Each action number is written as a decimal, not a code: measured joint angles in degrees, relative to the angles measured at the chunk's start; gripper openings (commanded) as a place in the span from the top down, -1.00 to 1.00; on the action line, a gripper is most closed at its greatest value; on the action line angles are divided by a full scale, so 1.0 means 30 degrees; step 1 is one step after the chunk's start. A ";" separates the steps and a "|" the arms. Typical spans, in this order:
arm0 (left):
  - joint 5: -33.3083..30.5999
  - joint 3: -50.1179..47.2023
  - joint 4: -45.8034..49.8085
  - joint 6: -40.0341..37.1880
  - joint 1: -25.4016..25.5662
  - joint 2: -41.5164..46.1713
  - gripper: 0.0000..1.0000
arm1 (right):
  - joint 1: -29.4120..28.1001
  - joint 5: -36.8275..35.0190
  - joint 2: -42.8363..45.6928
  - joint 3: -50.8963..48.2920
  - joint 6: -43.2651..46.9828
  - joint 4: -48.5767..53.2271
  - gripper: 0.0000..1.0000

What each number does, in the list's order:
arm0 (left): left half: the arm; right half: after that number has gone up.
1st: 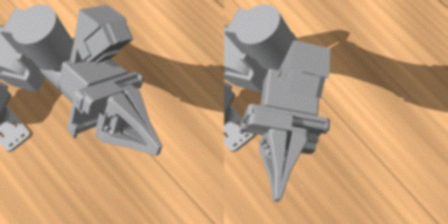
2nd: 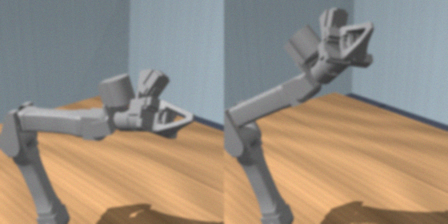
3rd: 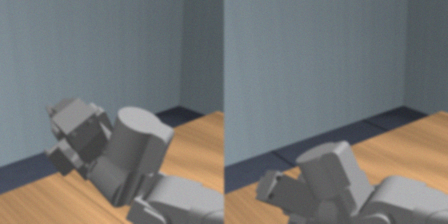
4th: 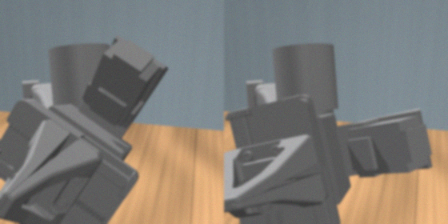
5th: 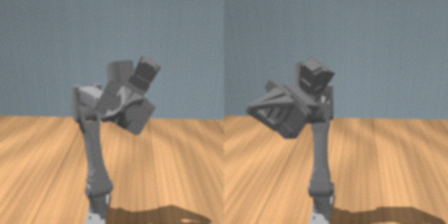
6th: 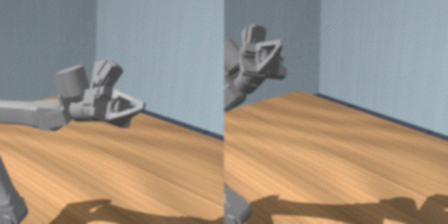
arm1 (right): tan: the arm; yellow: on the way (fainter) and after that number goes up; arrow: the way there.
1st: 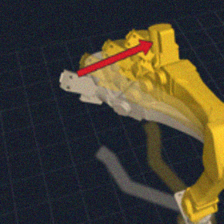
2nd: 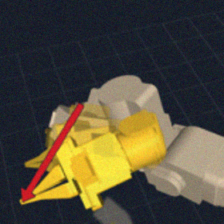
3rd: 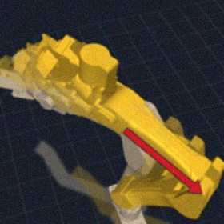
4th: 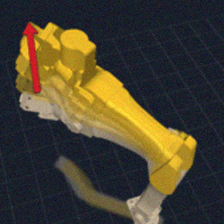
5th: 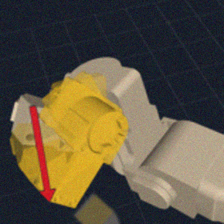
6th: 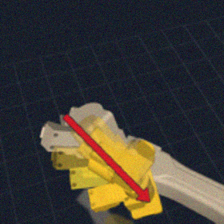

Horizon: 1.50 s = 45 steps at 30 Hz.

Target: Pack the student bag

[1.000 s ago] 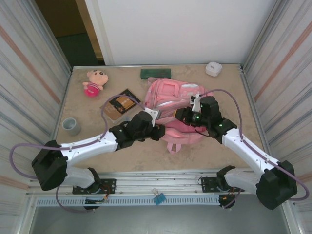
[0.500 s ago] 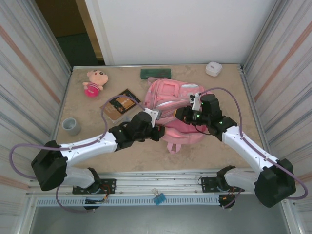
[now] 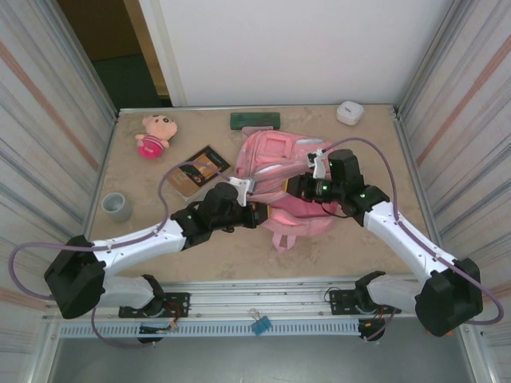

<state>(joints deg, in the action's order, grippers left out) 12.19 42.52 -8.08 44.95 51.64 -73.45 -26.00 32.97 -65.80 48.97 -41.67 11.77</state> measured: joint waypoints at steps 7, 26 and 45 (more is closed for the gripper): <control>0.2688 -0.0838 -0.1982 0.2120 -0.0903 -0.0328 1.00 | 0.1035 0.0568 -0.0022 0.0000 0.1290 0.0627 0.97; -0.0685 0.1734 0.6725 -0.6929 -0.1880 -0.0102 1.00 | 0.3621 0.5595 0.0554 0.0976 0.3235 0.2725 0.99; -0.4437 0.3322 0.3512 -1.0790 -0.5078 -0.5180 0.69 | 0.6594 0.9719 0.0998 0.4881 0.4087 0.6069 0.99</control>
<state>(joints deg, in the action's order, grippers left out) -1.13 52.49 2.46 12.58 36.40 -88.99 -6.22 62.13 -62.81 63.61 -29.41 29.98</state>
